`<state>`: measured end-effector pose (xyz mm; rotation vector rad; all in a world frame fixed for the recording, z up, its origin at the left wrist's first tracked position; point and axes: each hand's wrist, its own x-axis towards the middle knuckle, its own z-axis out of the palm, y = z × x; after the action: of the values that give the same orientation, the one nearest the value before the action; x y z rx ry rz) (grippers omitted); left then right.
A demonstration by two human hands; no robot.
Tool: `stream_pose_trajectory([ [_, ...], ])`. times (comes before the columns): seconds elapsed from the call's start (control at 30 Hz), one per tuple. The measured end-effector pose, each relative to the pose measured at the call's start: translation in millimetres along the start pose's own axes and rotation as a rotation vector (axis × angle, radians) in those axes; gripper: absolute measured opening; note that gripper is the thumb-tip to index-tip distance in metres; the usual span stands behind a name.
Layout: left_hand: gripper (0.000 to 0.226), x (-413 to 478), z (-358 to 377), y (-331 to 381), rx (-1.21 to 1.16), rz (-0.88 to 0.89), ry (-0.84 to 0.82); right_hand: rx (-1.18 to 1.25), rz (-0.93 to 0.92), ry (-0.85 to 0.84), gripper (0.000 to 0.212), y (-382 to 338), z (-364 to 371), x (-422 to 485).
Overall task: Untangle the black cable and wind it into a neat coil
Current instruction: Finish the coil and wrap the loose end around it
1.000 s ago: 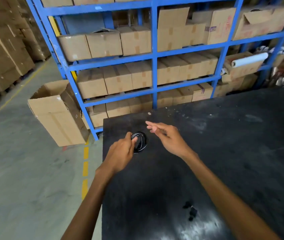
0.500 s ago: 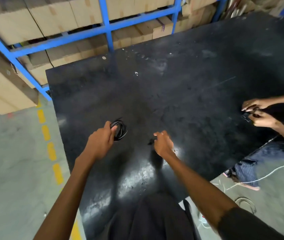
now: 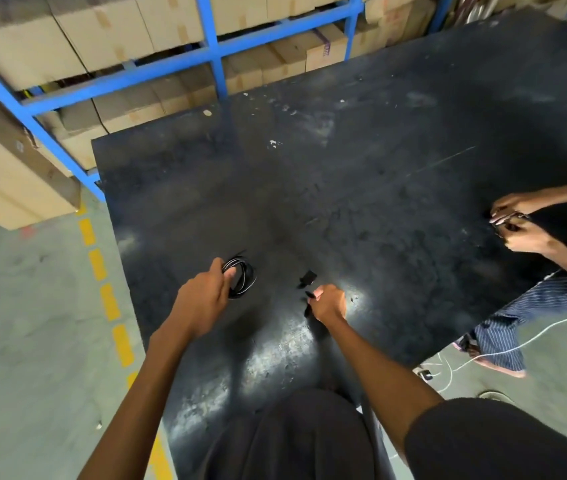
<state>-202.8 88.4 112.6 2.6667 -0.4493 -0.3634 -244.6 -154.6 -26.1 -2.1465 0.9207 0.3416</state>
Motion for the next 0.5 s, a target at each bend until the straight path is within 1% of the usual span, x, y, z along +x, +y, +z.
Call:
stream_pose_trajectory([
  [0.07,0.03,0,-3,0,0.014,0.0,-0.003,0.111,-0.064,0.003,0.023,-9,0,-1],
  [0.13,0.032,1,-8,1,0.038,0.0,-0.014,0.274,-0.151,-0.001,0.019,-30,-3,-4],
  [0.2,0.034,2,-14,3,0.072,0.007,-0.034,0.445,-0.237,-0.034,0.016,-61,-11,-7],
  [0.3,0.032,1,-26,4,0.102,0.015,-0.049,0.596,-0.421,-0.118,0.014,-116,-25,-11],
  [0.4,0.03,-4,-38,7,0.106,0.041,-0.05,0.619,-0.591,-0.247,0.013,-160,-36,-17],
  [0.5,0.031,-11,-49,7,0.109,0.061,-0.026,0.521,-0.739,-0.42,0.02,-185,-41,-24],
])
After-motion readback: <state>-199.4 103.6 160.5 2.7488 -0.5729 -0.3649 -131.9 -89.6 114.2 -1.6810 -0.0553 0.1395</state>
